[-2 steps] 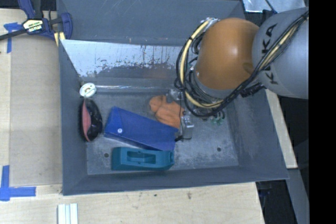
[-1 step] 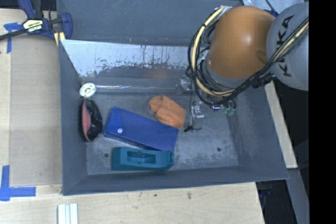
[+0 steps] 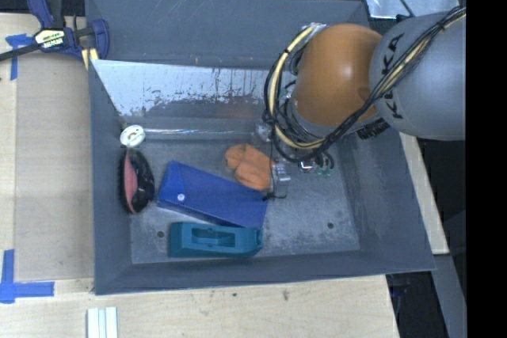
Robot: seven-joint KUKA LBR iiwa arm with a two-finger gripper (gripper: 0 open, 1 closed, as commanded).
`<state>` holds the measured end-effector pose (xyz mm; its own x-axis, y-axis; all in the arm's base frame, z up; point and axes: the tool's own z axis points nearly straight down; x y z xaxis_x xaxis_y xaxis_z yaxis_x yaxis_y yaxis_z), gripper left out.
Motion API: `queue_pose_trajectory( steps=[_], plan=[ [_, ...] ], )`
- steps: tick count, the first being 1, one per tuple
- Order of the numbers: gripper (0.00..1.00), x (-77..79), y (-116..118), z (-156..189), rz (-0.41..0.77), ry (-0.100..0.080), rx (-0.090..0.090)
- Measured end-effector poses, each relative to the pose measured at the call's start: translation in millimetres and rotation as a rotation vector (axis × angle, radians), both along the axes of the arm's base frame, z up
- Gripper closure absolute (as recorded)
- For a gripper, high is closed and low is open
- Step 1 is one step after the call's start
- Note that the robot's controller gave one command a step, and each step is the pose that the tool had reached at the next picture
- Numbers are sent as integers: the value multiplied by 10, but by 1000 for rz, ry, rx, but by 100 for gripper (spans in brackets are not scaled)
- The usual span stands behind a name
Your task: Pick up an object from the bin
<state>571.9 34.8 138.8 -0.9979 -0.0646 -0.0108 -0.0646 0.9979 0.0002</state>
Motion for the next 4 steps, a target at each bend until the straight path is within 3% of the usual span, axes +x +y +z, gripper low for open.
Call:
queue_pose_trajectory(
  steps=[1,2,3,4],
  plan=[
    [0,-28,-35,-367,-8,13,0],
    [100,136,-80,-520,-110,6,1],
    [100,136,-80,-520,-111,6,1],
    [100,431,-23,824,-133,5,1]
  ],
)
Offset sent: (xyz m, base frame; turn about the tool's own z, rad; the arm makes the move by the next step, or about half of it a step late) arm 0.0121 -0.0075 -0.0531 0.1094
